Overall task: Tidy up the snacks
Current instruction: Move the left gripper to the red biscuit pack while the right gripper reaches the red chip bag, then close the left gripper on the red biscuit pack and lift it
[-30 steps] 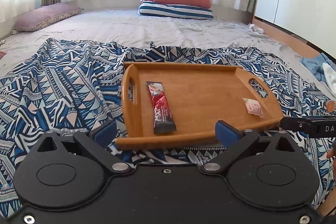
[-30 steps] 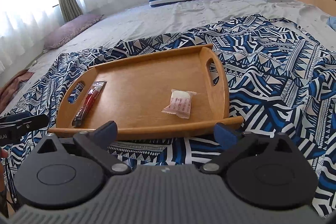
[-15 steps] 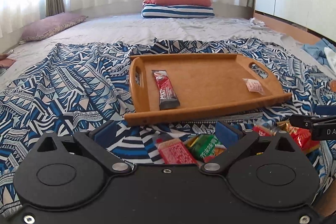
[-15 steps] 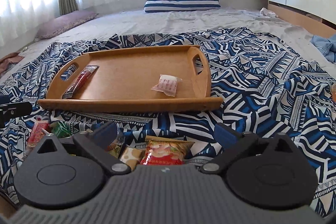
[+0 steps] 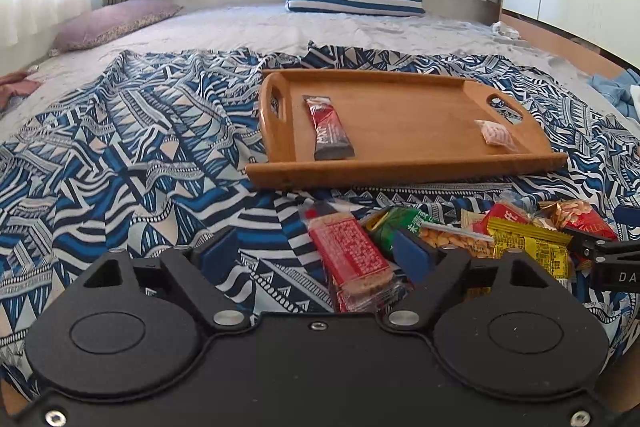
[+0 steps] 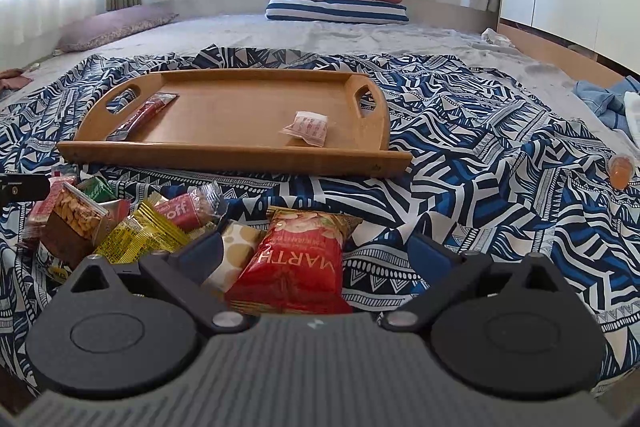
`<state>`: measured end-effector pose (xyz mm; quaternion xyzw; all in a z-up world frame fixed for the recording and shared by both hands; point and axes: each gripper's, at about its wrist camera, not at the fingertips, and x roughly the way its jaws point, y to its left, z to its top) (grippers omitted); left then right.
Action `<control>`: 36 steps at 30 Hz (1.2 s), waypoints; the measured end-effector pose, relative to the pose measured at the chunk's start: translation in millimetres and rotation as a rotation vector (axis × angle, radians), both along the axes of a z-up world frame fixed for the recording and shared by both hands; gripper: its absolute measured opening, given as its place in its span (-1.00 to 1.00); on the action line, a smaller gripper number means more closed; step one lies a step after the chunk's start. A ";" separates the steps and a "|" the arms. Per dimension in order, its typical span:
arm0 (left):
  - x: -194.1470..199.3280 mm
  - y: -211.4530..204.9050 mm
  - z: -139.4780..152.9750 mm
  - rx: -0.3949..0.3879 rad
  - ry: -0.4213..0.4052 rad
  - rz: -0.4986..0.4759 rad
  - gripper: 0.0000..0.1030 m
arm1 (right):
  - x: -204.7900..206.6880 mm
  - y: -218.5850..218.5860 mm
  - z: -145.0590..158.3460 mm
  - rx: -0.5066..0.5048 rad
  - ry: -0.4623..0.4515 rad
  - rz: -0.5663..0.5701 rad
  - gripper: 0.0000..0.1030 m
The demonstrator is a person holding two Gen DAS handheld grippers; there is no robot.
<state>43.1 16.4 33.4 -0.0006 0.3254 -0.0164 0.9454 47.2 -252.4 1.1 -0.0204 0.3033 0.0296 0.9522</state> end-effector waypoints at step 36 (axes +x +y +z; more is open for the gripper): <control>14.7 -19.3 -10.1 0.030 0.005 0.024 -0.55 | -1.9 2.0 -12.4 0.053 -0.011 -0.042 1.00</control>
